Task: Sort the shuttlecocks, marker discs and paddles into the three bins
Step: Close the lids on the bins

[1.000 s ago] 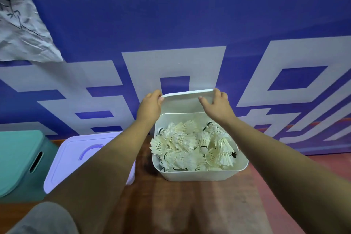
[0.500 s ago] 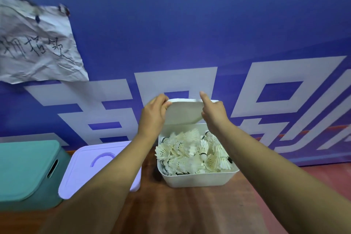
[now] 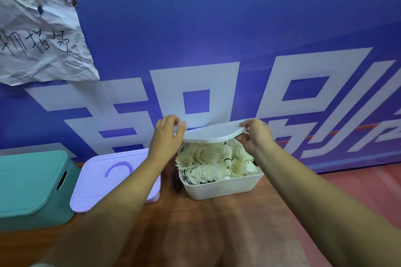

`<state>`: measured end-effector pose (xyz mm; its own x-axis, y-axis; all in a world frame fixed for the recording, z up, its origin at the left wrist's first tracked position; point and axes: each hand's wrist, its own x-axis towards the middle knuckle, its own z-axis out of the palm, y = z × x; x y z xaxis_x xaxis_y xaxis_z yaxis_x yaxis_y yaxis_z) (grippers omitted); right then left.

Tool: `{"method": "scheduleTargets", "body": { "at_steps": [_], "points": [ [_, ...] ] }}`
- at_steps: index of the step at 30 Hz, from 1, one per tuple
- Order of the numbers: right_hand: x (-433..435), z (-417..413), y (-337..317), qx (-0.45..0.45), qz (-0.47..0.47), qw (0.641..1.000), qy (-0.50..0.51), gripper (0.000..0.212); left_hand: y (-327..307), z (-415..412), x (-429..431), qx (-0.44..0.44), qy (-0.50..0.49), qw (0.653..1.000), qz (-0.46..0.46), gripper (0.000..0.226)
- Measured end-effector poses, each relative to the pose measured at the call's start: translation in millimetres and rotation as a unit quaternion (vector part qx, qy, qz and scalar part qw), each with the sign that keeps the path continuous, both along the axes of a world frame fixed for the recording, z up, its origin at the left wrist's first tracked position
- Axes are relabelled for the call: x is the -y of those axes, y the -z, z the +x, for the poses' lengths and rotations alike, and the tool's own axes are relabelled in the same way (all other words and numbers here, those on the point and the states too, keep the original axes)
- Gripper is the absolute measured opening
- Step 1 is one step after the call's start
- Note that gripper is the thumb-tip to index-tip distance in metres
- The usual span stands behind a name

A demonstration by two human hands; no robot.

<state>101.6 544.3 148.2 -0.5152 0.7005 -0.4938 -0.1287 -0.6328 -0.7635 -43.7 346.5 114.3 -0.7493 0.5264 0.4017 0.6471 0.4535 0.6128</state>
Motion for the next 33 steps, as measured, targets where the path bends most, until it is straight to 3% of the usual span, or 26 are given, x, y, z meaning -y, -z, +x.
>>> {"method": "scheduleTargets", "body": {
  "at_steps": [3, 6, 10, 12, 14, 17, 22, 28, 33],
  "points": [
    [-2, 14, 3, 0.000, -0.008, 1.000, 0.015, 0.034, 12, -23, 11, 0.011, -0.127, 0.990, -0.063, 0.029],
    [-9, 24, 12, 0.007, -0.010, 1.000, 0.009, 0.046, 24, -36, 22, 0.139, -0.215, 0.953, -0.165, 0.044],
    [-17, 37, 19, 0.024, 0.014, 0.996, -0.079, 0.048, 43, -45, 35, 0.304, -0.207, 0.912, -0.182, 0.058],
    [-25, 37, 29, 0.040, 0.022, 0.993, -0.113, 0.043, 51, -41, 35, 0.324, -0.162, 0.915, -0.178, 0.051],
    [-34, 33, 42, 0.127, 0.075, 0.984, -0.100, 0.023, 57, -30, 31, 0.318, -0.124, 0.922, -0.182, 0.043],
    [-48, 29, 60, 0.252, 0.229, 0.934, -0.108, 0.021, 71, -10, 24, 0.336, -0.127, 0.917, -0.173, 0.043],
    [-66, 29, 88, 0.308, 0.368, 0.863, -0.158, 0.036, 104, 14, 12, 0.332, -0.119, 0.919, -0.177, 0.045],
    [-80, 19, 119, 0.376, 0.455, 0.785, -0.189, 0.031, 122, 23, -5, 0.301, -0.141, 0.921, -0.205, 0.045],
    [-87, 10, 137, 0.408, 0.491, 0.744, -0.198, 0.029, 131, 14, -13, 0.303, -0.153, 0.917, -0.208, 0.044]
  ]
}}
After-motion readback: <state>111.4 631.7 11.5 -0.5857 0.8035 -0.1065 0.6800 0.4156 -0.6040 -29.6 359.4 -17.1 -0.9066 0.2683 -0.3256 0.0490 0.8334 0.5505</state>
